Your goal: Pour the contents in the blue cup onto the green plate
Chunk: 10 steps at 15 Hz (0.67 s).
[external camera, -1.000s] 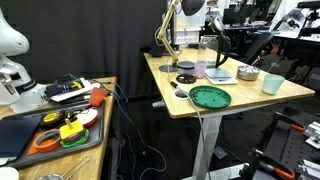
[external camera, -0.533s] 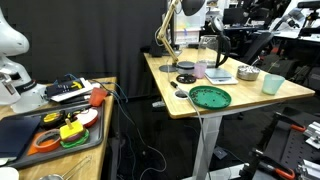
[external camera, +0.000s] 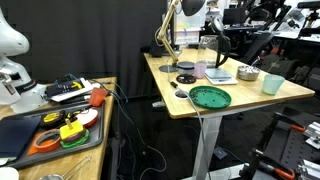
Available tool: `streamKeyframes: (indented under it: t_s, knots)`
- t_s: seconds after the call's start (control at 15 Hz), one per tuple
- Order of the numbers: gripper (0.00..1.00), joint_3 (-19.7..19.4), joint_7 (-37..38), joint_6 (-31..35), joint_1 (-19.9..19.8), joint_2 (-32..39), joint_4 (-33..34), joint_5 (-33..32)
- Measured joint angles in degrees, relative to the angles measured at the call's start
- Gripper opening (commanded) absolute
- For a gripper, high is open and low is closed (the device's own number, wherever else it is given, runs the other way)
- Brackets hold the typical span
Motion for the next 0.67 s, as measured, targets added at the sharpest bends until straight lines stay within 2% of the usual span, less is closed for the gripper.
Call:
streamKeyframes:
  t_s: [0.67]
  knots:
    - [1.0,-0.5,0.2,0.3,0.2,1.0,0.0,0.1]
